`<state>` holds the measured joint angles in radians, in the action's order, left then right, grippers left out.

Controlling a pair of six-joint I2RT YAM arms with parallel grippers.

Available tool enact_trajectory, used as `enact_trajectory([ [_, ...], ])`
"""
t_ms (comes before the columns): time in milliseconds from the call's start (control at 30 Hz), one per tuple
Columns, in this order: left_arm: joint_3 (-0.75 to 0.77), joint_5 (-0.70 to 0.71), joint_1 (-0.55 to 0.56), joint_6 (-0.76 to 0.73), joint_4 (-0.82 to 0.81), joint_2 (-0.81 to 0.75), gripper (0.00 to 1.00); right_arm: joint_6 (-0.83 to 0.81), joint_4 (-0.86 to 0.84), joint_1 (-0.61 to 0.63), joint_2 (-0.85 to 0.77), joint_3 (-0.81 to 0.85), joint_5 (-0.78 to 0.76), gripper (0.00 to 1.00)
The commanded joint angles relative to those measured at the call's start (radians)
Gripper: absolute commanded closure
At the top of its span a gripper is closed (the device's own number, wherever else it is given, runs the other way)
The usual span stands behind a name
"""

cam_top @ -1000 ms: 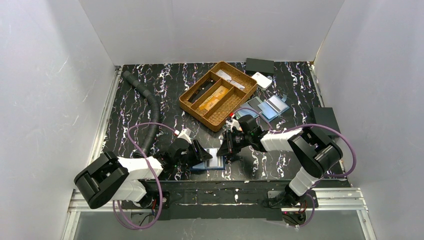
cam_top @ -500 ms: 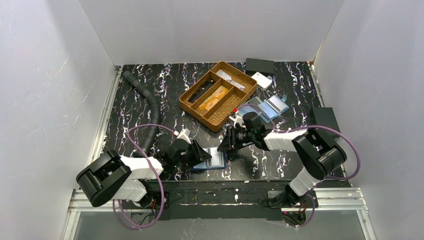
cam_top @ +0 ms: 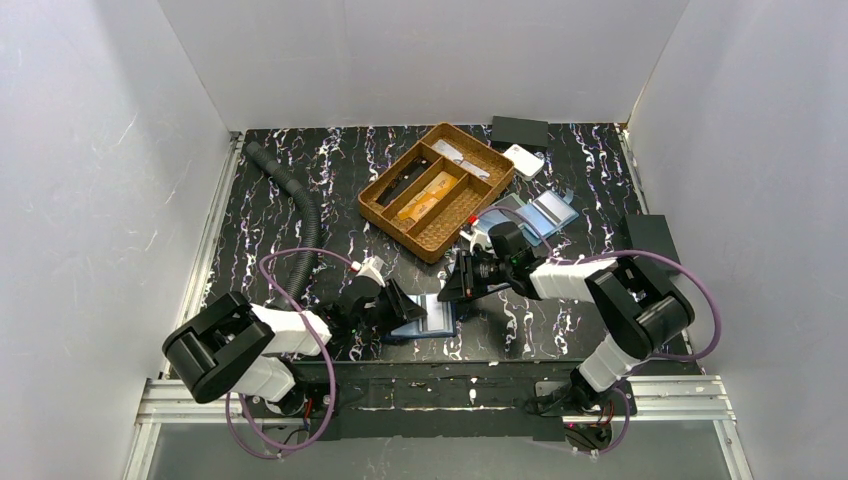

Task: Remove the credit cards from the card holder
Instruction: Remove the credit card from the card holder.

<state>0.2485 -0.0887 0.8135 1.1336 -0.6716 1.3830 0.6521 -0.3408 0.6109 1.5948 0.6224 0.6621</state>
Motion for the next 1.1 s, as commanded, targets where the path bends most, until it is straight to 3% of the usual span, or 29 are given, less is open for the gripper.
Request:
enact_trajectory([
  [0, -0.002, 0.007, -0.003, -0.008, 0.059, 0.037, 0.68, -0.002, -0.016, 0.014, 0.028, 0.002, 0.011, 0.71],
  [1067, -0.017, 0.003, -0.003, 0.018, -0.011, 0.088, 0.69, 0.024, 0.020, 0.023, -0.033, -0.043, -0.059, 0.68],
])
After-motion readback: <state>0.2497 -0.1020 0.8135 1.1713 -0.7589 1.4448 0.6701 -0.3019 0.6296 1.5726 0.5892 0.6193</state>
